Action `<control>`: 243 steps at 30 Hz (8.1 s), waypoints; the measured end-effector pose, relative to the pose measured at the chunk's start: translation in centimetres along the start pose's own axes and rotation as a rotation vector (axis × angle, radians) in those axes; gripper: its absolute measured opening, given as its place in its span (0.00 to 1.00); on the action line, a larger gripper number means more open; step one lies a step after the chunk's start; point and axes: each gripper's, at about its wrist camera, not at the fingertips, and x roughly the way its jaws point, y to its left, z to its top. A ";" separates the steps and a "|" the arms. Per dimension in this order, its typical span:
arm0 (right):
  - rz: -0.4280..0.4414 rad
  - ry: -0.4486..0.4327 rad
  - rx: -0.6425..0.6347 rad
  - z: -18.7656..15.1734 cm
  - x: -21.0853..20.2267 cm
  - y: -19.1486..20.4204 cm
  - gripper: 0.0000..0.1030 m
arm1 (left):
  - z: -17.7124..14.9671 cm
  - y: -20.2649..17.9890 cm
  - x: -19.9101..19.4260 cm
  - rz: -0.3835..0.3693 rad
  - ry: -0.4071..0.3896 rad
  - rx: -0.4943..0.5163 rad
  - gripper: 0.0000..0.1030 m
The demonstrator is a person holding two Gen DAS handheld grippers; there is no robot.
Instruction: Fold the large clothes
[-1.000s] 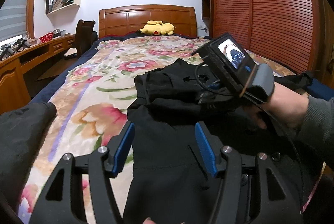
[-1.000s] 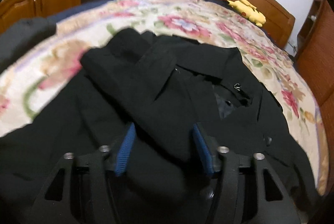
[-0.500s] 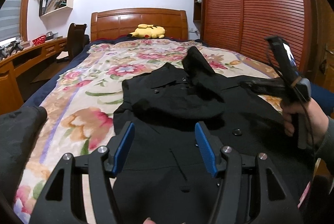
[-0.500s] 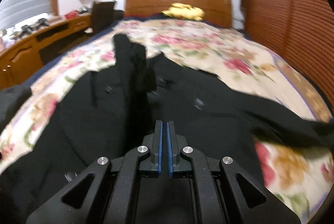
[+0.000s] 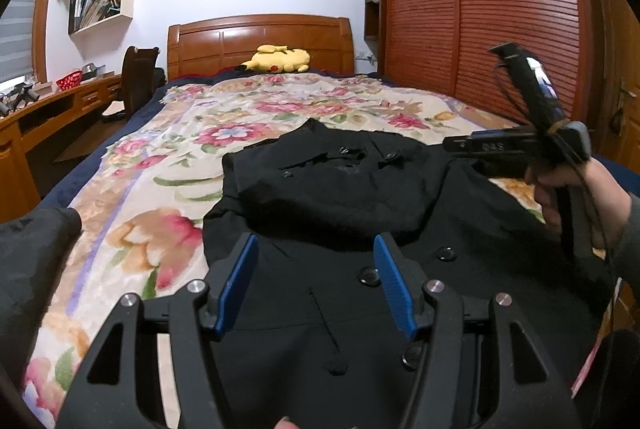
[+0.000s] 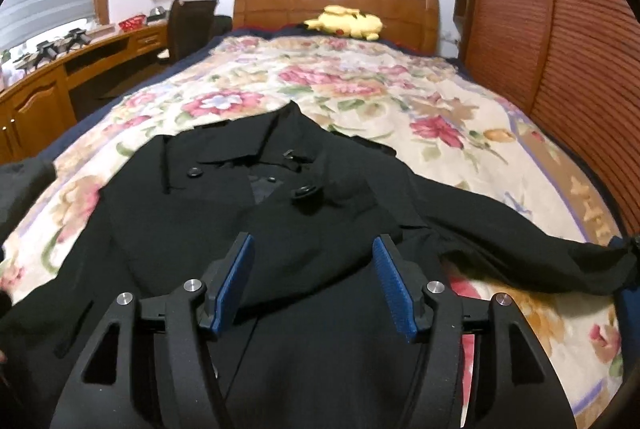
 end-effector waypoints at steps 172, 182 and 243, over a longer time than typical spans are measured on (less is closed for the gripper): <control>-0.345 -0.108 0.037 3.0 -10.9 -28.8 0.05 | 1.3 -9.7 4.4 -0.117 0.051 0.107 0.61; -0.168 -0.222 -0.190 8.9 -11.0 -13.2 0.05 | 0.8 -6.2 1.4 -0.070 0.023 0.090 0.62; 0.270 -0.020 -0.200 -7.3 -4.4 6.7 0.40 | -0.1 -2.2 0.8 0.030 0.029 0.010 0.63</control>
